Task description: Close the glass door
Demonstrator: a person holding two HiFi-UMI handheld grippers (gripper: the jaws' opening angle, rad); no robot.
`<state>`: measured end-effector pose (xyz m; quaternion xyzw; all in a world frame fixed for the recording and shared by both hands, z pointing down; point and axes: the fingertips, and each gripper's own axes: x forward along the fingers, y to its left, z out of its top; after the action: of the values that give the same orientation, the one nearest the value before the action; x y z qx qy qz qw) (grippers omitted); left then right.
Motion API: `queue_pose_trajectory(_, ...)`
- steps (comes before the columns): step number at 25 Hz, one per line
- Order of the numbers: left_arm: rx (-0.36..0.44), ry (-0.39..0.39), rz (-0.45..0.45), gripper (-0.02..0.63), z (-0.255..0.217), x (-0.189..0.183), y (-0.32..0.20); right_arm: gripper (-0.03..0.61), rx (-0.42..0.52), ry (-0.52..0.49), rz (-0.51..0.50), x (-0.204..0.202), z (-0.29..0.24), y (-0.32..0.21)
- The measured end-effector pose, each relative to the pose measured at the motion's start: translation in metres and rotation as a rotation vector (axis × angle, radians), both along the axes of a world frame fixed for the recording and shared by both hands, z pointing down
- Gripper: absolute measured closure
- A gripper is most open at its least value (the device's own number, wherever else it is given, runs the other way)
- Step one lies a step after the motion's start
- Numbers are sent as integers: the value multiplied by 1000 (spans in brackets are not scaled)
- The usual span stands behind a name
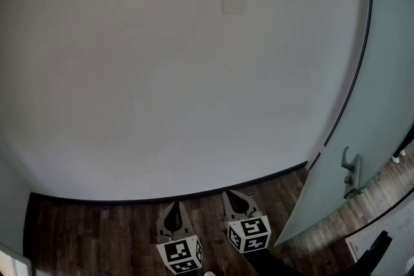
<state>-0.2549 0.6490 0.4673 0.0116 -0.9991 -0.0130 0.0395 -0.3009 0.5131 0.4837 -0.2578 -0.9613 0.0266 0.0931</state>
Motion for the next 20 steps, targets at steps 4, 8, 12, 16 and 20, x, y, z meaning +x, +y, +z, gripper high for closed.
queue_pose_trajectory(4, 27, 15, 116, 614, 8, -47, -8, 580, 20, 12, 130, -31, 2, -17)
queue_pose_trajectory(8, 56, 35, 189, 614, 17, -90, -30, 580, 33, 18, 219, -59, 6, -45)
queue_pose_trajectory(12, 53, 18, 263, 614, 15, -128, -64, 581, 34, 11, 293, -89, 6, -79)
queue_pose_trajectory(16, 44, 3, 356, 614, 4, -175, -105, 580, 30, -3, 360, -127, -5, -112)
queue_pose_trajectory(20, 45, -22, 437, 614, -9, -212, -151, 581, 29, -30, 409, -152, -18, -144)
